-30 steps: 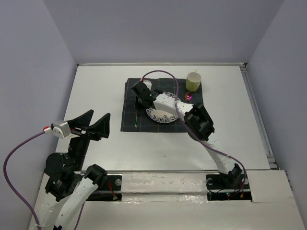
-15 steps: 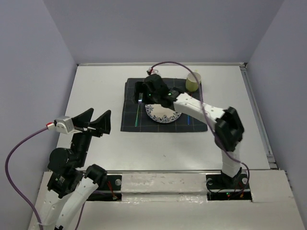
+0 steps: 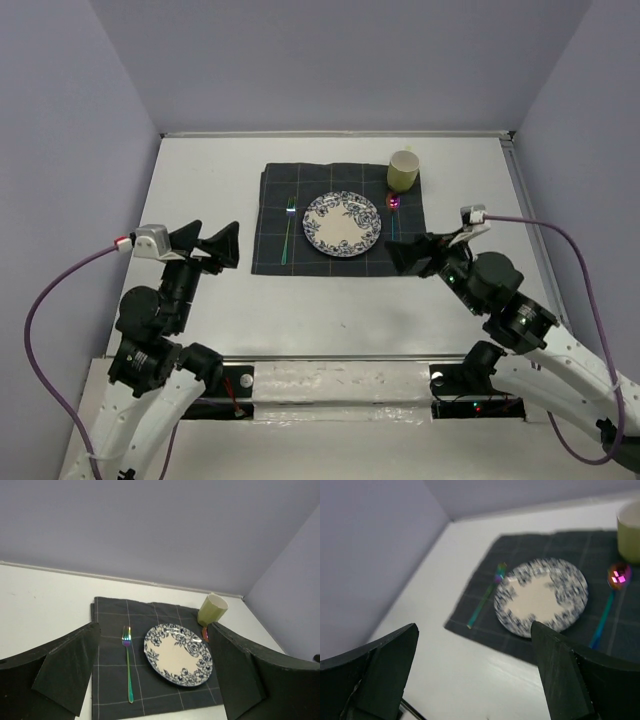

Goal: Set the dinner table for one person

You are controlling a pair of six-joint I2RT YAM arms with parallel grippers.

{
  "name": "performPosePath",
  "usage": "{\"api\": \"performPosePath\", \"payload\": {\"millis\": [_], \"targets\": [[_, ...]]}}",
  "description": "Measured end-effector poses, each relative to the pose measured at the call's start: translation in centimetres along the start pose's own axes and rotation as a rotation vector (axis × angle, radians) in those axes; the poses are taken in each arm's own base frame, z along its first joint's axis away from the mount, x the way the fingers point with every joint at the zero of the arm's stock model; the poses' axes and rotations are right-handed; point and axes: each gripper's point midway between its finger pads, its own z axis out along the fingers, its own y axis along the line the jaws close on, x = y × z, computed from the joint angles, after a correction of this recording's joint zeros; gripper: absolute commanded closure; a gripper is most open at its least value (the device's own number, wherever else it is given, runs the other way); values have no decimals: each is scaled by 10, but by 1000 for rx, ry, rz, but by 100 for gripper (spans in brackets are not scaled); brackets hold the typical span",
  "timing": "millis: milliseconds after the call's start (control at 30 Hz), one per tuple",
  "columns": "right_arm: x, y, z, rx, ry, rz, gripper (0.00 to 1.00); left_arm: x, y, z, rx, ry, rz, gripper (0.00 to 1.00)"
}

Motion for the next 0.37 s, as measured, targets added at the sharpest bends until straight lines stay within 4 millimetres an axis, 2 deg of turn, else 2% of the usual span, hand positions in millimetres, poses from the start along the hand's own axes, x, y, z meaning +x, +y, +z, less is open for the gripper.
{"api": "performPosePath", "payload": {"millis": [67, 133, 200, 267, 367], "targets": [[44, -32, -16, 71, 86, -21, 0, 10, -4, 6, 19, 40, 7, 1], [79, -55, -32, 104, 159, -40, 0, 20, -7, 11, 35, 77, 14, 1], [89, -66, -49, 106, 160, -40, 0, 30, -13, 15, 65, 117, 18, 1], [78, -66, -61, 86, 102, -36, 0, 37, -20, 18, 106, 148, 19, 1], [35, -55, -77, 37, -49, -19, 0, 43, -28, 19, 148, 173, 23, 1]]}}
